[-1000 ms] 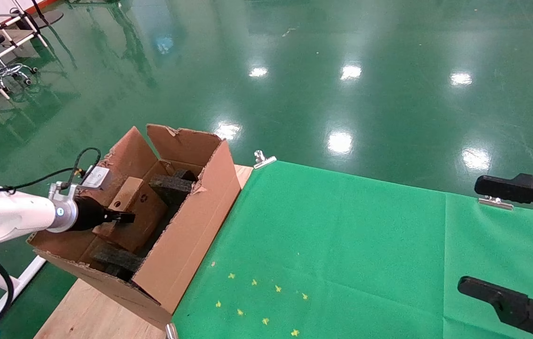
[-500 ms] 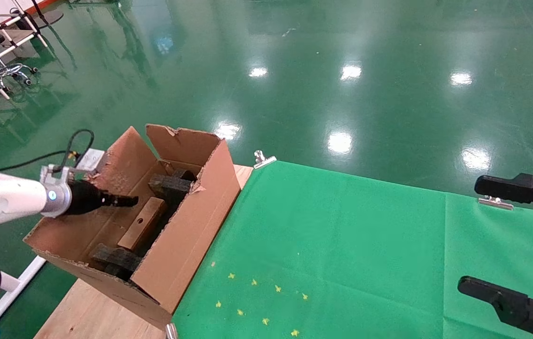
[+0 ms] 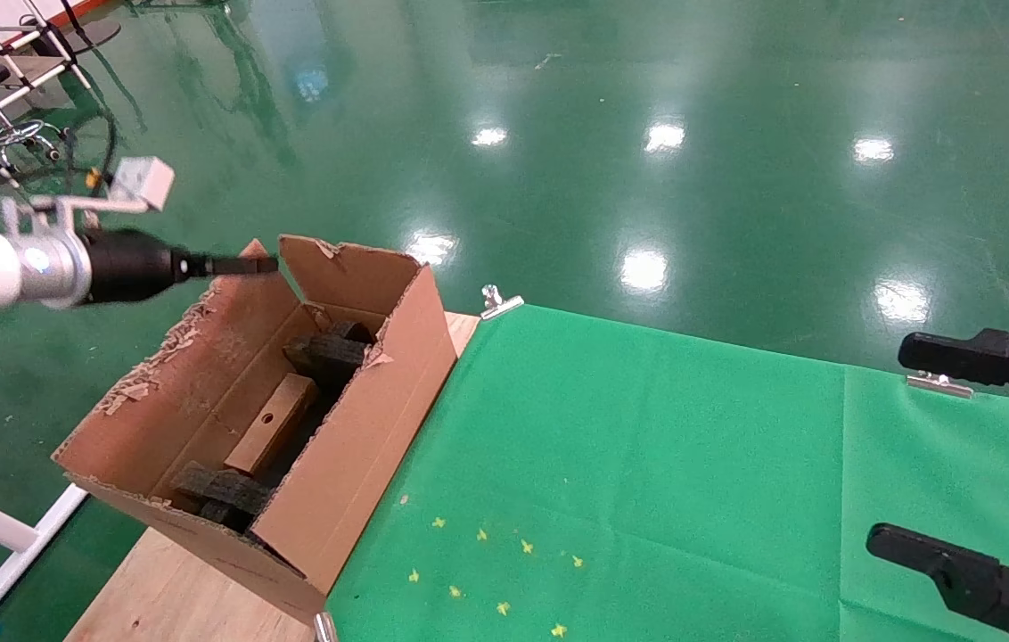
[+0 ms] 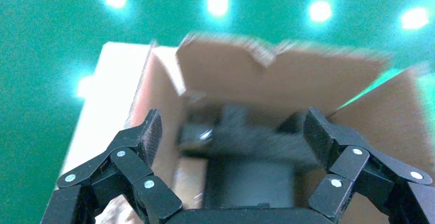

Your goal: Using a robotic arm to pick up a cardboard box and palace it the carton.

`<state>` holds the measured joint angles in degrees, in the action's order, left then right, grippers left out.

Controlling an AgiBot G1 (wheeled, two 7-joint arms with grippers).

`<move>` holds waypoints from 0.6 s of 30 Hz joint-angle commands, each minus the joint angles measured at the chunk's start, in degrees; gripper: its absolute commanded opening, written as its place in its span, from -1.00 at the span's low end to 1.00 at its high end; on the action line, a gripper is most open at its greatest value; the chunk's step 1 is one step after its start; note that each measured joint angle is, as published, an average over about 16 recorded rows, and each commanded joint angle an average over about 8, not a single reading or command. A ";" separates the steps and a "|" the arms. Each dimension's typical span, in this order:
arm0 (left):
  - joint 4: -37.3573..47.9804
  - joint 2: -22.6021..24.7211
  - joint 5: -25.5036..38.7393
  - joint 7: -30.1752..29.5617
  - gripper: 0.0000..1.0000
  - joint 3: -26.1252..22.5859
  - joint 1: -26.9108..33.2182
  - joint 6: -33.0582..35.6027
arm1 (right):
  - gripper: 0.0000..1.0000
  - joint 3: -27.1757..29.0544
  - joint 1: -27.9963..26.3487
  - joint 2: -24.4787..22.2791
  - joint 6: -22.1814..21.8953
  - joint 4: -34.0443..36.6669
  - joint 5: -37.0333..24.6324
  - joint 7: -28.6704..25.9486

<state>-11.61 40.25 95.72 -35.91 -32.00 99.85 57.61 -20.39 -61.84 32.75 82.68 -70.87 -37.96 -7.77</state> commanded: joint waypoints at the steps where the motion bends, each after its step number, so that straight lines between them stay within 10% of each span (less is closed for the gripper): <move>1: -1.67 -0.97 -1.11 -1.02 1.00 0.70 1.05 2.44 | 1.00 0.00 0.00 0.00 0.00 0.00 0.00 0.00; 18: -11.36 -5.02 -10.64 -9.23 1.00 4.84 -0.73 19.07 | 1.00 0.00 0.01 -0.01 -0.01 0.02 0.01 0.00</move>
<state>-23.57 35.28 84.60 -44.67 -27.05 98.68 76.64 -20.38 -61.83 32.74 82.67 -70.86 -37.95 -7.77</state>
